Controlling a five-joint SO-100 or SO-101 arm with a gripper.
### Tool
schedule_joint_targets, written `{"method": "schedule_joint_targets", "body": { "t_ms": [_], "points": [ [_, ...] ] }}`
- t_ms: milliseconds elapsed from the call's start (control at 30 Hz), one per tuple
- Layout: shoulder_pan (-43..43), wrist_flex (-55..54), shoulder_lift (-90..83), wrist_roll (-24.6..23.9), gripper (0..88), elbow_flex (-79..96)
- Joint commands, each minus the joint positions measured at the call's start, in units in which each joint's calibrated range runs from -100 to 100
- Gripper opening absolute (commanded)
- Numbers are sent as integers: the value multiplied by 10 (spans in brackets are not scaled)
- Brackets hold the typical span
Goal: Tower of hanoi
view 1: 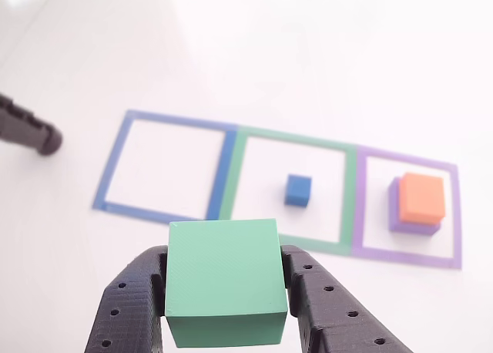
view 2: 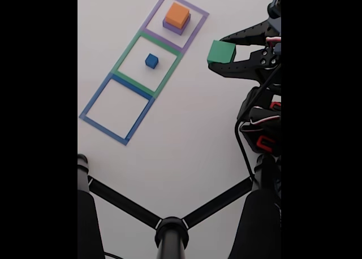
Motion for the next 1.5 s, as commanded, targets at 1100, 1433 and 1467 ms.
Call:
{"method": "schedule_joint_targets", "body": {
  "t_ms": [1100, 1433, 1467],
  "points": [
    [-104, -888, 172, 0, 89, 681],
    [-107, -1144, 376, 0, 88, 704],
    [-106, -1160, 395, 0, 88, 700]
  ]
}}
